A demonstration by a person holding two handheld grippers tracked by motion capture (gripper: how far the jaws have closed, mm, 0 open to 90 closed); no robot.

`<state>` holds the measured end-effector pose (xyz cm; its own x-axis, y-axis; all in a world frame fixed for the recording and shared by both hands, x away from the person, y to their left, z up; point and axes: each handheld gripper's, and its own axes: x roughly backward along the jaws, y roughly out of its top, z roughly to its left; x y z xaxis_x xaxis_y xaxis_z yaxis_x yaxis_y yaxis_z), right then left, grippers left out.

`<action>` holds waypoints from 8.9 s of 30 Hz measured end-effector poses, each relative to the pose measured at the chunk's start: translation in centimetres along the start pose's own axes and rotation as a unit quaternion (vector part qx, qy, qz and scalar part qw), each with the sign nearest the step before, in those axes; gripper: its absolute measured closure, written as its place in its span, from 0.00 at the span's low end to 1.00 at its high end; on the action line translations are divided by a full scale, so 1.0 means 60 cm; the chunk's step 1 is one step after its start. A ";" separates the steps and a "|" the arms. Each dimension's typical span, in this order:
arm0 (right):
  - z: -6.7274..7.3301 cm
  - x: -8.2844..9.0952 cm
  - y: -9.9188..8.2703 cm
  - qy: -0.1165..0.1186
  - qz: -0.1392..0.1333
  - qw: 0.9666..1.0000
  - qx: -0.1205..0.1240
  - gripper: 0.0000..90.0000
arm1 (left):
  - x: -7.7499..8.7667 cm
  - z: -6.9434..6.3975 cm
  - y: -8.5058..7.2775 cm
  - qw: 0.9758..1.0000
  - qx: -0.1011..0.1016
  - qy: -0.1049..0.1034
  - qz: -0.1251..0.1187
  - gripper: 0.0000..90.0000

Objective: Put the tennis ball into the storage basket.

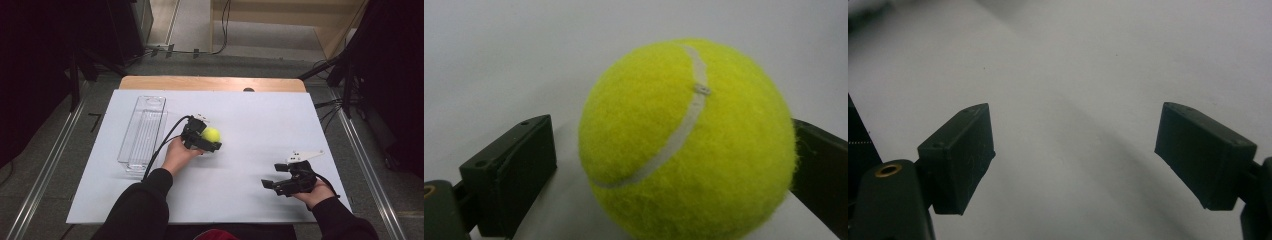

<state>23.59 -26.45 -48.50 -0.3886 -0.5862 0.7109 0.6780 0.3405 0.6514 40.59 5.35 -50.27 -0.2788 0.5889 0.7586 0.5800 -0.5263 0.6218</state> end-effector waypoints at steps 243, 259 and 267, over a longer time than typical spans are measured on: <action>0.003 -0.006 0.000 0.002 0.004 1.000 0.006 0.15 | 0.287 0.124 -0.010 0.992 0.099 0.067 -0.026 0.29; 0.002 -0.005 0.000 0.002 0.004 1.000 0.008 0.15 | 0.303 0.145 -0.023 0.988 0.117 0.095 -0.028 0.29; 0.002 -0.005 0.000 0.001 0.004 1.000 0.007 0.15 | 0.311 0.157 -0.032 0.985 0.131 0.104 -0.035 0.29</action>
<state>23.62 -26.17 -48.70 -0.3819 -0.5857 0.7149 0.6716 0.3555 0.6500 41.49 23.11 -39.15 -0.4603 0.4661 0.7556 0.7237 -0.2960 0.6234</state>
